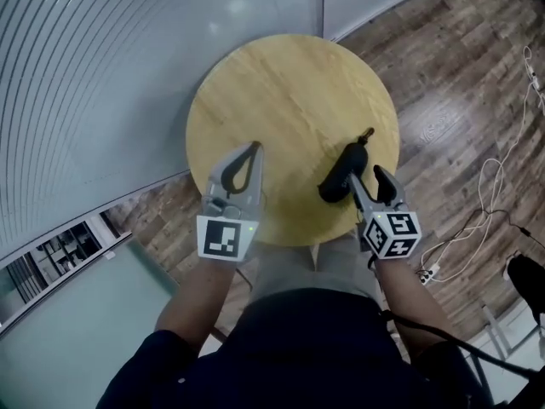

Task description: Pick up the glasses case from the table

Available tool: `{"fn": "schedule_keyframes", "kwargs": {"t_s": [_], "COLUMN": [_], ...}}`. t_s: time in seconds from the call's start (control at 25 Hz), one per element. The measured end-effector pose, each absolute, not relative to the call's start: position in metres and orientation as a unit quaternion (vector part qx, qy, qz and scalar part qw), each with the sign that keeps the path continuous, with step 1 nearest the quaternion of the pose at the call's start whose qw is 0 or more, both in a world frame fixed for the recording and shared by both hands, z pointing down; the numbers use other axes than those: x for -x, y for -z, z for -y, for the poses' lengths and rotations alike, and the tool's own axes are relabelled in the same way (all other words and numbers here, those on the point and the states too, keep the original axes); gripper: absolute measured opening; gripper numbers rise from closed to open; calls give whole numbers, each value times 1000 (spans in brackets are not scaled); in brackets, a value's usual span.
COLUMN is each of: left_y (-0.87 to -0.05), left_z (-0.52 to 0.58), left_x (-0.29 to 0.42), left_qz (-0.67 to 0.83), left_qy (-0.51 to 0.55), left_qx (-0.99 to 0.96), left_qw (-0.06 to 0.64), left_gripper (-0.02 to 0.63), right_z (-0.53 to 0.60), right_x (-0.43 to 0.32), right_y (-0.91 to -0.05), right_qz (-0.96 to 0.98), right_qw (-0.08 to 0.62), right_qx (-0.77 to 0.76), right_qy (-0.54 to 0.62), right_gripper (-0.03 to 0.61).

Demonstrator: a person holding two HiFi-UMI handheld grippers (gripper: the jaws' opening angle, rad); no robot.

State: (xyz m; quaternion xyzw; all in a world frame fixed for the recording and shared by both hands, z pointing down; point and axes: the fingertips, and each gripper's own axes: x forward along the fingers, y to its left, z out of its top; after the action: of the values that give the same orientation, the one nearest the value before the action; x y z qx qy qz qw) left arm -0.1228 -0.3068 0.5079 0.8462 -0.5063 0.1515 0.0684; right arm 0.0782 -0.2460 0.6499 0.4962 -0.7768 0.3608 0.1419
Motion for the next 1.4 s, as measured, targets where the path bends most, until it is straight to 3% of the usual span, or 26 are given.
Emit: {"fn": "schedule_keyframes", "kwargs": {"t_s": [0.2, 1.04, 1.4], "left_y": [-541, -554, -546], "left_z": [308, 291, 281], "left_x": [116, 151, 163], "left_qz": [497, 514, 527], "left_qy": [-174, -206, -198], "left_qx": [-846, -828, -821], "left_qw": [84, 87, 89], "left_gripper": [3, 3, 3], "right_z": [252, 274, 281], "right_x": [-86, -50, -27], "right_y": [-680, -715, -684], "right_qz": [758, 745, 796], "right_qw": [114, 75, 83], "right_qx": [-492, -458, -427], "right_qy": [-412, -479, -420], "right_gripper": [311, 387, 297]}}
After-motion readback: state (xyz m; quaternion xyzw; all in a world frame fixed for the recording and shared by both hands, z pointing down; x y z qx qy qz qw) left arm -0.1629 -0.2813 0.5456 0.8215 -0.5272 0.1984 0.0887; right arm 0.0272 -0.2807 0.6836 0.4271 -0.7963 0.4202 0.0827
